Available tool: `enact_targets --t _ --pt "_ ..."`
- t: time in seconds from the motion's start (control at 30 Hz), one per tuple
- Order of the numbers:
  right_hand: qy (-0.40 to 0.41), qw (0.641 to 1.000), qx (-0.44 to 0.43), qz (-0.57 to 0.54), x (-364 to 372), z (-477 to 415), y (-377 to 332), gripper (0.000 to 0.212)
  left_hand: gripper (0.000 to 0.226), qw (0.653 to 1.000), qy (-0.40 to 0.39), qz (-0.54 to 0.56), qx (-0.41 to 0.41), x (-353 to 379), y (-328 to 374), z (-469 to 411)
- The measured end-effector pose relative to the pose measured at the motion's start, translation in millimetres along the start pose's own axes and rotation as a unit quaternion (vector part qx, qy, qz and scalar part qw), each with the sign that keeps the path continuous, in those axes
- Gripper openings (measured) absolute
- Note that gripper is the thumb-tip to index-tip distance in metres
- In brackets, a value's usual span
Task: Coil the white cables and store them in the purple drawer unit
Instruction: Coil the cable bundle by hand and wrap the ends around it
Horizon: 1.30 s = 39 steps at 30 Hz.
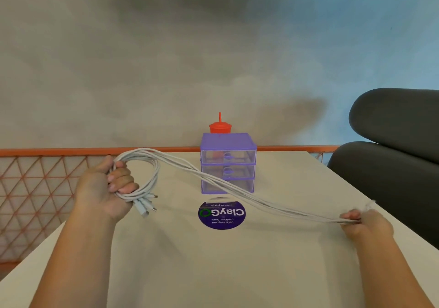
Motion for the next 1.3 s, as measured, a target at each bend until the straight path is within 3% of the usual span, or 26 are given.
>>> enact_targets --t 0.13,0.27,0.43,0.6,0.7,1.0,1.1,1.17,1.23,1.3 --pt "0.017 0.995 -0.079 0.063 42.7 6.0 -90.0 0.029 0.039 0.997 -0.009 -0.047 -0.055 10.6 -25.4 2.3" --pt "-0.074 0.958 -0.258 0.105 74.9 59.6 -139.8 0.022 0.028 0.986 -0.040 -0.110 -0.118 25.2 -55.0 10.0" --pt "-0.164 0.774 -0.561 0.244 114.3 162.0 -172.9 0.026 0.040 0.969 -0.065 -0.158 -0.177 36.6 -86.2 21.8" --pt "-0.258 0.604 -0.676 0.335 149.7 222.5 -146.1 0.031 0.030 0.958 -0.091 -0.200 -0.185 49.7 -103.8 31.4" --pt "-0.266 0.544 -0.699 0.380 160.8 229.3 -125.2 0.031 0.039 0.951 -0.102 -0.217 -0.196 53.6 -111.0 36.4" --pt "-0.255 0.523 -0.702 0.410 160.4 233.0 -127.3 0.028 0.032 0.912 -0.145 -0.323 -0.208 65.3 -125.8 56.2" --pt "-0.235 0.468 -0.718 0.459 164.9 242.9 -118.4 0.033 0.034 0.871 -0.164 -0.423 -0.187 66.8 -128.4 63.0" --pt "-0.220 0.401 -0.730 0.508 171.0 245.3 -104.9 0.036 0.028 0.842 -0.197 -0.468 -0.180 73.1 -129.9 71.2" --pt "-0.222 0.350 -0.706 0.574 177.7 241.5 -84.4 0.023 0.028 0.832 -0.229 -0.469 -0.189 78.9 -131.4 78.8" --pt "-0.277 0.338 -0.656 0.616 181.5 235.1 -61.9 0.008 0.031 0.838 -0.251 -0.439 -0.205 82.5 -131.5 83.0"
Point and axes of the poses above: each hand's wrist, its own z-axis away from the middle knuckle, its own x-axis out of the palm, y = z × x, the point moved 10 cm from there along -z, towards the middle knuckle, and after that the axes turned 15 degrees about z, right-handed, at the moved point
